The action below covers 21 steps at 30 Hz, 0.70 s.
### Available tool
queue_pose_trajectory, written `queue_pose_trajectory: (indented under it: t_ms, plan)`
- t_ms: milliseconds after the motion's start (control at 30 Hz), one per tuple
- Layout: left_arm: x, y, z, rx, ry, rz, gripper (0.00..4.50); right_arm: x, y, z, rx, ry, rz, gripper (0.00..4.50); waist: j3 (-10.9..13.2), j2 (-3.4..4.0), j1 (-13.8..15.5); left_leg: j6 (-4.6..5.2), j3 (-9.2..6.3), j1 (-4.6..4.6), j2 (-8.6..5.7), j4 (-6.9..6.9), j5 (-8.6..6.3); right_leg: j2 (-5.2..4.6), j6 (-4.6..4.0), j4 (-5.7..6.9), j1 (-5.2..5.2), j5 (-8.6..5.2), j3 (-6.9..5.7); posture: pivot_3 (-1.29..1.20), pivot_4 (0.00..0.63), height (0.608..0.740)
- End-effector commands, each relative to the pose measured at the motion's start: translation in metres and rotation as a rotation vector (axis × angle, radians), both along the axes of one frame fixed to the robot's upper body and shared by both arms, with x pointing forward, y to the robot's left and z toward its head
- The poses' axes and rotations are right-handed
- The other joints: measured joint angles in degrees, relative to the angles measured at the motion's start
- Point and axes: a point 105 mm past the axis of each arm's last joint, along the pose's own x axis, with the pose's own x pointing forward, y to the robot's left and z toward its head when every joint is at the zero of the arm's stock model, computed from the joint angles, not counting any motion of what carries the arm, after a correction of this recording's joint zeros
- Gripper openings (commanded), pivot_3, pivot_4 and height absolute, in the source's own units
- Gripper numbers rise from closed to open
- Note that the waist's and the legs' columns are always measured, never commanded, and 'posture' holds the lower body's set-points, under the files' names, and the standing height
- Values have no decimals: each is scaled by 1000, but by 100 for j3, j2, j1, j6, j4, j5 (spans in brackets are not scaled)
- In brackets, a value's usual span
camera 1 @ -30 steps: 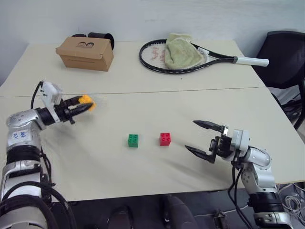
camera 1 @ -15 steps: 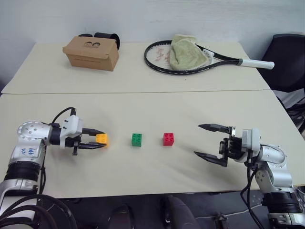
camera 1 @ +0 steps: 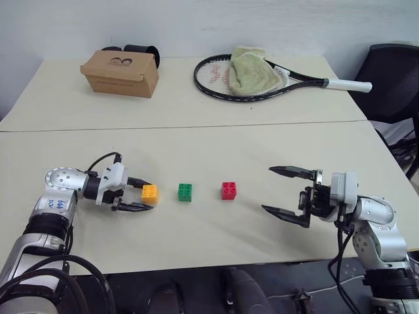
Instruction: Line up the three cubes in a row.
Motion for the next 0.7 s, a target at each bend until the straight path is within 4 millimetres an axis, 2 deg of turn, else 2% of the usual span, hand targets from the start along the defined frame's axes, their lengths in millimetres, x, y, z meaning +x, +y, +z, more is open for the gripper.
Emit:
queue_pose_trajectory:
  t_ms: [33, 67, 300, 433, 533, 600, 700]
  plan:
    - [-14, 24, 15, 10, -30, -9, 4354, -4, -4, 12, -19, -41, 0, 4500, 0, 0, -12, 0, 1, 0, 2, 0, 0, 1, 0, 0, 0, 0, 1, 0, 150, 740]
    - [-18, 32, 18, 15, -45, 26, 4473, -4, -7, 13, -26, -38, 1, 4500, 0, 0, -23, 0, 2, 0, 4, -1, 0, 1, 0, 0, -1, 0, 1, 0, 150, 740]
    - [-54, 83, 33, 75, -112, 261, 4473, -4, -28, 19, -118, -2, 7, 4500, 2, 3, -12, 2, 3, 0, 16, -6, -2, -6, -3, -2, -4, -1, 11, 0, 150, 740]
    - [-73, 94, 42, 80, -128, 358, 4473, -5, -44, 21, -213, 26, 17, 4500, 2, 3, 28, 14, -9, 2, 9, -3, -7, -18, -4, -8, 9, -2, 9, 0, 150, 740]
    - [-90, 102, 40, 74, -124, 422, 4473, -7, -57, 17, -313, 43, 40, 4500, 2, 3, 21, 19, -8, 1, 6, -6, -11, -18, -4, -12, 10, -2, 7, 0, 150, 740]
    - [-98, 105, 35, 75, -120, 449, 4473, -9, -59, 11, -342, 67, 58, 4500, 2, 3, 9, 19, -4, 3, 5, -11, -11, -18, -5, -17, 10, -3, 4, 0, 150, 740]
    - [-100, 105, 35, 67, -130, 476, 4473, -10, -58, 2, -363, 84, 82, 4500, 2, 3, 1, 19, -6, 5, 7, -13, -11, -14, -8, -17, 10, -4, 6, 0, 150, 740]
